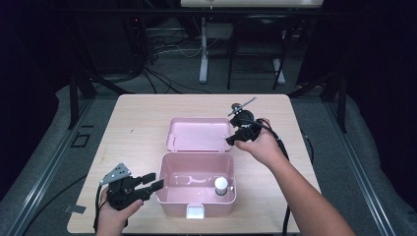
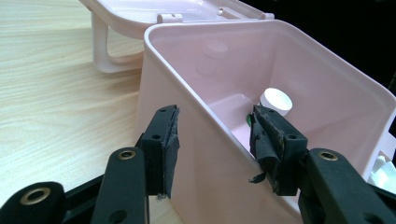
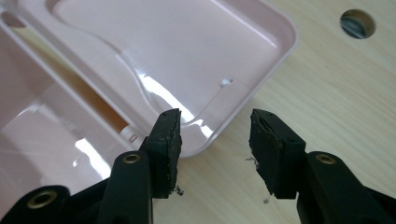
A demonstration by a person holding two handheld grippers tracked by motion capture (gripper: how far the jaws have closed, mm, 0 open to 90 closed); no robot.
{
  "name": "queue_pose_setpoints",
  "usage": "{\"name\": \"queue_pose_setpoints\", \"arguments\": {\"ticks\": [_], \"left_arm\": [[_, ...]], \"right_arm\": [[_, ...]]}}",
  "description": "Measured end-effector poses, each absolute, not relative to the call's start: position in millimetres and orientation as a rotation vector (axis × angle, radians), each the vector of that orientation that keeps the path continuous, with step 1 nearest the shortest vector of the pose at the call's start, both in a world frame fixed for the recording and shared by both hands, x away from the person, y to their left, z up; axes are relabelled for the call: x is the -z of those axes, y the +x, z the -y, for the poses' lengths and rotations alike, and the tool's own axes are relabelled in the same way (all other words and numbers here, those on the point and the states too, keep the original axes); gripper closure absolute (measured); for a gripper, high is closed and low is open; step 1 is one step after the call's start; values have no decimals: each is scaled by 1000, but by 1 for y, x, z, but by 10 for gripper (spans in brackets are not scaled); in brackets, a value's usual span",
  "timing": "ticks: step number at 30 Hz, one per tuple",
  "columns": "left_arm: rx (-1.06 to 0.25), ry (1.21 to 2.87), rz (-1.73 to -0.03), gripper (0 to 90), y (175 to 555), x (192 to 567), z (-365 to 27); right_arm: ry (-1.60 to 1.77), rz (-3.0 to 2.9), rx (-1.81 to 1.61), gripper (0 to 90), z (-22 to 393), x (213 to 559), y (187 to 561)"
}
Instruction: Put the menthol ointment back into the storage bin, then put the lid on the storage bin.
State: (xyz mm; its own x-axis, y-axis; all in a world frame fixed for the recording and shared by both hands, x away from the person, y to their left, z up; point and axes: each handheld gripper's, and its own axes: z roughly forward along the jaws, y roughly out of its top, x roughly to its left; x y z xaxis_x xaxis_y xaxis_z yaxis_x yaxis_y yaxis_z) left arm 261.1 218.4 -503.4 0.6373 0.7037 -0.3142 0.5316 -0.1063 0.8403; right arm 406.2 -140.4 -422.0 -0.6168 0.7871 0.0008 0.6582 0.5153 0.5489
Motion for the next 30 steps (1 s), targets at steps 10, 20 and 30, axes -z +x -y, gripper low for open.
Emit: {"name": "queue_pose_setpoints", "arguments": {"ticks": [10,20,30], "left_arm": [[-200,1771,-996,537,262,503,-219],[-200,1773,-993,544,261,503,-219],[-195,1780,-986,551,261,503,-218]], "right_arm": [[1267,-2424,-784,602,139,427,414],[1329,-2335,-851,658,140,441,421],[1423,-2249,-915,649,143,449,430]]}}
